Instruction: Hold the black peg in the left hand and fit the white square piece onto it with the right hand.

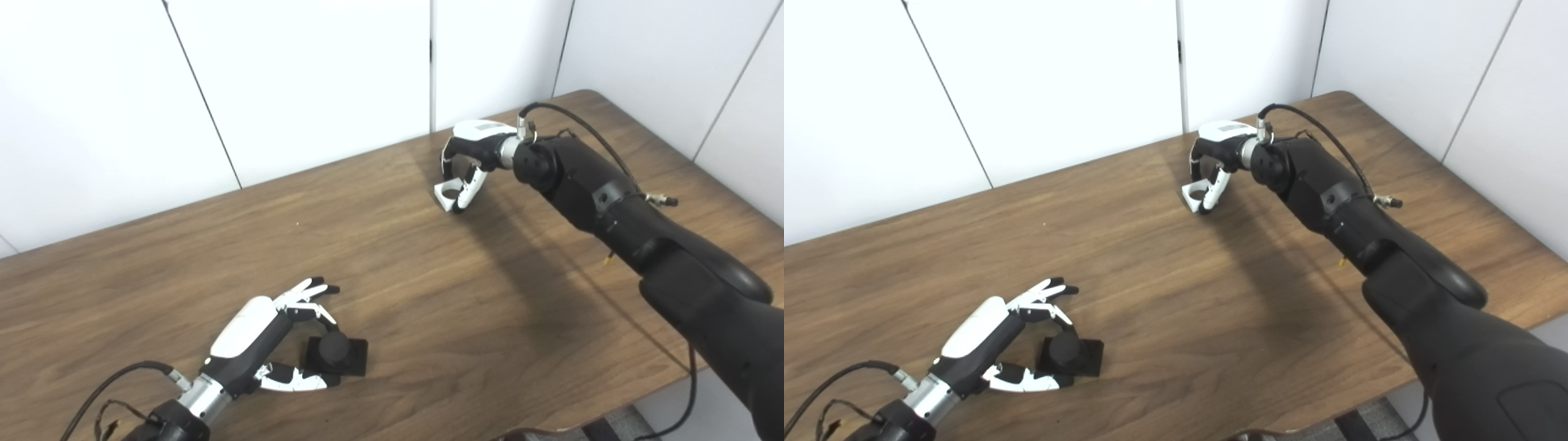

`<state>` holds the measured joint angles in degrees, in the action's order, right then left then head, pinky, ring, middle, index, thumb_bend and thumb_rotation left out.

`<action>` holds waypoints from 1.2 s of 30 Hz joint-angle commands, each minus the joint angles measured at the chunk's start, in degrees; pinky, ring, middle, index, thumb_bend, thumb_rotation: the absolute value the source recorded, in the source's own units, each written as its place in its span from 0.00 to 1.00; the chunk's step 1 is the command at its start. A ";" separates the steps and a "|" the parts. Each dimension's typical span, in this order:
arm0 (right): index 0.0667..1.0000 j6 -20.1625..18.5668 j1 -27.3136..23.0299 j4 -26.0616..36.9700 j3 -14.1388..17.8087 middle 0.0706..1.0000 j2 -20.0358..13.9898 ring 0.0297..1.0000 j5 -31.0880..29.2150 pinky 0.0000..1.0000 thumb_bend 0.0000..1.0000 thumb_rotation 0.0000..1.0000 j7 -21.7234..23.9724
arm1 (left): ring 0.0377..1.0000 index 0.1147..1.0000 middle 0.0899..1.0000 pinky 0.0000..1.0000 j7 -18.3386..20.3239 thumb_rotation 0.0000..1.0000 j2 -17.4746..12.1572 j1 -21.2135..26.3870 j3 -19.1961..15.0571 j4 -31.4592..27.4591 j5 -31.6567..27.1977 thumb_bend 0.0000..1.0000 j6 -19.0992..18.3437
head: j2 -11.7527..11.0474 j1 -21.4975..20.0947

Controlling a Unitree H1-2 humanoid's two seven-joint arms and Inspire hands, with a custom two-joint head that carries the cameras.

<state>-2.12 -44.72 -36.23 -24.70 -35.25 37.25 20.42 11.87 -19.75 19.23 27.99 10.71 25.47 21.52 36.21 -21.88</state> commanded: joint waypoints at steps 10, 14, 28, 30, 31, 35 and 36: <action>0.44 1.36 2.02 3.81 3.24 0.85 -1.89 0.96 -2.46 1.00 0.52 0.13 -0.53 | 0.97 0.43 0.90 0.94 4.43 0.07 -3.59 -1.63 0.58 1.15 3.22 0.52 -2.34 | 0.24 -0.40; 0.44 2.58 2.17 6.74 4.55 0.85 -2.93 0.95 -4.10 1.00 0.52 0.14 0.03 | 0.97 0.43 0.89 0.93 4.29 0.07 -3.47 -1.53 0.60 1.51 3.27 0.52 -1.85 | 0.30 -0.58; 0.44 3.98 4.55 23.91 7.84 0.87 -6.04 0.95 -7.18 0.94 0.52 0.14 5.72 | 0.97 0.43 0.89 0.94 4.04 0.07 -3.14 -1.55 0.85 2.27 3.37 0.52 -1.56 | 0.24 0.06; 0.44 3.97 5.39 26.27 8.65 0.87 -5.99 0.95 -7.90 0.93 0.52 0.14 6.11 | 0.97 0.43 0.89 0.94 4.00 0.07 -3.02 -1.53 0.87 2.30 3.41 0.52 -1.68 | 0.41 0.72; 0.44 3.80 5.95 27.53 9.19 0.87 -5.82 0.95 -8.42 0.93 0.52 0.14 6.23 | 0.97 0.43 0.89 0.94 3.83 0.07 -2.89 -1.50 0.90 2.55 3.47 0.52 -1.57 | 0.47 0.96; 0.44 3.03 8.16 32.02 11.17 0.87 -5.29 0.95 -10.11 0.92 0.52 0.14 6.67 | 0.97 0.43 0.89 0.94 3.34 0.07 -2.26 -1.39 1.01 3.25 3.66 0.52 -1.55 | 0.96 2.88; 0.44 2.83 8.47 32.72 11.46 0.87 -5.28 0.95 -10.30 0.92 0.52 0.14 6.90 | 0.97 0.43 0.89 0.94 3.35 0.07 -2.19 -1.38 1.05 3.16 3.72 0.52 -1.69 | 1.07 3.41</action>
<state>0.58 -34.40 -5.98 -14.78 -39.40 28.04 27.48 12.16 -19.70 19.35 27.89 10.94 25.29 21.52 37.26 -18.46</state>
